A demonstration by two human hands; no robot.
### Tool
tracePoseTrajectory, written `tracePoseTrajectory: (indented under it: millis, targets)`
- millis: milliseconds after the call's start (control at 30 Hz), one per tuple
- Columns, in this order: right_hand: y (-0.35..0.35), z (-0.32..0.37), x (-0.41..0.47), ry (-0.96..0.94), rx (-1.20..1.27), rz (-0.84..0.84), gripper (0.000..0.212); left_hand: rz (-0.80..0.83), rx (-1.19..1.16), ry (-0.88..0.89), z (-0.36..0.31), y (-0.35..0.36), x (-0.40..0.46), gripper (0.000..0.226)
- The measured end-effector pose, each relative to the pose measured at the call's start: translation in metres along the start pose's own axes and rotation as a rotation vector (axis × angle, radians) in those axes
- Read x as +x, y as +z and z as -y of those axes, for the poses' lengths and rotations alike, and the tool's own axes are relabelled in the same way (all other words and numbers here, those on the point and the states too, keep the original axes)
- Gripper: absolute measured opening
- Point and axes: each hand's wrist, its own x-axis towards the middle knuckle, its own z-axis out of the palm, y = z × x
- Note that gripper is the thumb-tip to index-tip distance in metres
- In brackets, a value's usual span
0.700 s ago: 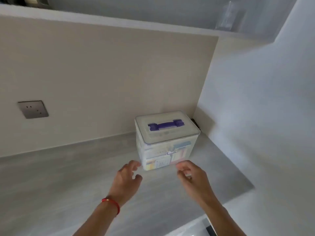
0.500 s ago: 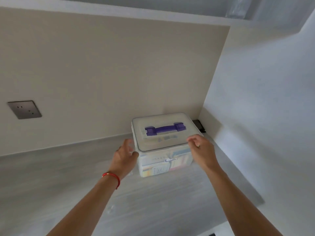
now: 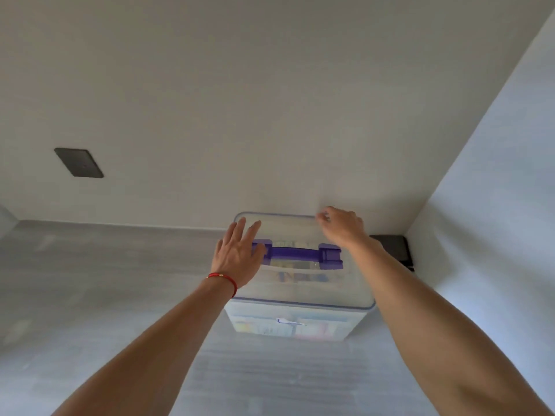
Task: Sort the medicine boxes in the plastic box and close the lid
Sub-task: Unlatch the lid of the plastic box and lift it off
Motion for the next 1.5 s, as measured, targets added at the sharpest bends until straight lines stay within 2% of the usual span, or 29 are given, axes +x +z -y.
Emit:
tracePoseTrajectory:
  millis: [133,333,400,467,533,633,733,833,933,1000,1100,1200,1267,1367,1500]
  targets:
    - [-0.005,-0.005,0.045,0.11,0.087,0.204,0.072,-0.044,0.088,-0.024,0.004,0.011,-0.001,0.065]
    - [0.005,-0.012,0.067,0.073,-0.03,0.277,0.079,-0.071,0.08,-0.009,0.002,0.012,-0.002,0.07]
    - [-0.001,-0.01,0.07,0.069,0.071,0.417,0.074,-0.074,0.083,-0.003,0.001,0.013,-0.003,0.07]
    - [-0.008,-0.007,0.075,0.038,0.21,0.57,0.055,-0.087,0.089,-0.003,0.001,0.014,-0.003,0.07]
    - [-0.008,-0.003,0.079,0.056,0.224,0.504,0.054,-0.094,0.094,-0.01,0.002,0.014,-0.003,0.069]
    - [0.0,-0.003,0.078,0.059,0.124,0.253,0.059,-0.097,0.092,-0.013,0.002,0.016,-0.002,0.068]
    - [0.007,-0.019,0.064,-0.119,0.122,0.032,0.052,-0.1,0.096,-0.017,0.002,0.016,-0.002,0.067]
    - [0.016,-0.028,0.049,-0.305,-0.07,-0.137,0.062,-0.093,0.095,-0.022,0.001,0.016,-0.001,0.068]
    - [0.021,-0.021,0.028,-0.212,-0.154,-0.135,0.064,-0.091,0.072,-0.045,0.002,0.014,0.0,0.071]
    - [0.028,-0.022,0.002,-0.127,-0.131,-0.199,0.062,-0.088,0.034,-0.074,0.003,0.013,0.0,0.071]
    - [0.044,-0.034,-0.045,0.114,0.069,-0.306,0.061,-0.067,0.005,-0.104,0.001,0.011,0.001,0.071]
    - [0.04,-0.052,-0.072,0.355,0.559,-0.267,0.032,-0.077,0.086,-0.022,0.0,0.012,-0.001,0.066]
    - [0.029,-0.064,-0.077,0.468,0.855,-0.2,0.032,-0.075,0.137,0.065,0.001,0.013,-0.003,0.064]
    - [0.014,-0.069,-0.079,0.532,1.125,-0.066,0.032,-0.058,0.149,0.094,0.004,0.014,-0.004,0.062]
    - [0.015,-0.068,-0.081,0.514,1.201,-0.001,0.033,-0.052,0.133,0.085,0.006,0.015,-0.004,0.061]
